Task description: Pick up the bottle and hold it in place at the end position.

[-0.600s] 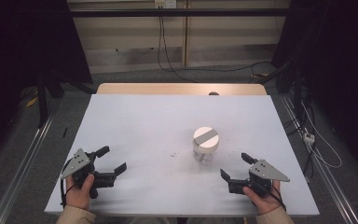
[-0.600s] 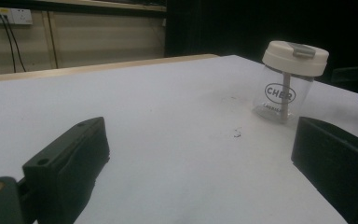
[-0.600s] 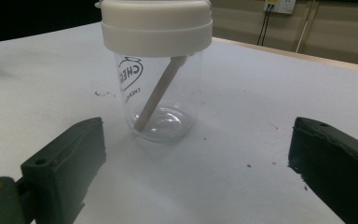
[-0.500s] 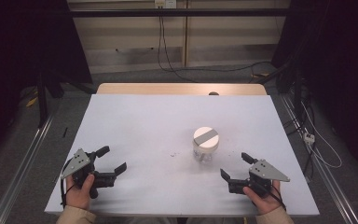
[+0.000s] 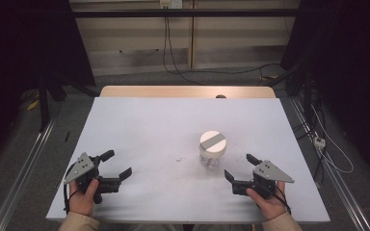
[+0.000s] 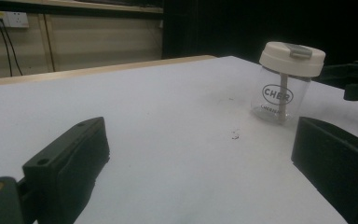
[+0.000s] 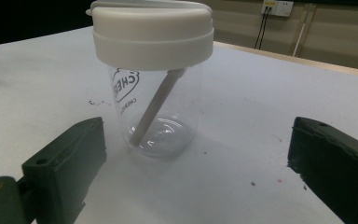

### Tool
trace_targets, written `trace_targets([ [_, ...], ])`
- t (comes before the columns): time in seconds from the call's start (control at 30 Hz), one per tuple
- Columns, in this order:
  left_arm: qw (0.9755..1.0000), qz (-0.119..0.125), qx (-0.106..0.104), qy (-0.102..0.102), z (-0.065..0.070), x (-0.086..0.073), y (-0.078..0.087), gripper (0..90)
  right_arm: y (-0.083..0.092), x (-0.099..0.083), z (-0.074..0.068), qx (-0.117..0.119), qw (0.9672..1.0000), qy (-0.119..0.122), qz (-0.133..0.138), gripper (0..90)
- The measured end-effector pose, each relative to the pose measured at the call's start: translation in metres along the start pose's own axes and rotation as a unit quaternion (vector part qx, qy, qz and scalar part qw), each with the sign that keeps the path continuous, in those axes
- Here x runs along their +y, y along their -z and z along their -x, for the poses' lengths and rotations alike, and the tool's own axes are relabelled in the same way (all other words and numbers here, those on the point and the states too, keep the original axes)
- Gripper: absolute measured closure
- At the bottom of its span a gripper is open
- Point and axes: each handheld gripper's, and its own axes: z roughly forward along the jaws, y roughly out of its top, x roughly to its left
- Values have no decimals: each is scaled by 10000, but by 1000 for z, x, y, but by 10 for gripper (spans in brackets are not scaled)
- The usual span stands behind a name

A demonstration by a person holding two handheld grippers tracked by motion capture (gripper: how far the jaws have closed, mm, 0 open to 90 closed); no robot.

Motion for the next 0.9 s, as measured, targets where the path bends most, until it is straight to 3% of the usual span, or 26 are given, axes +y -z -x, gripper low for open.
trace_targets([
  [0.27,10000,-17,-2,-25,1,0,-1,35,-19,4,-12,163,9998,33,-54,38],
  [0.9,10000,-50,-18,-40,2,-1,-1,35,-56,17,-27,84,9999,-139,-50,46],
])
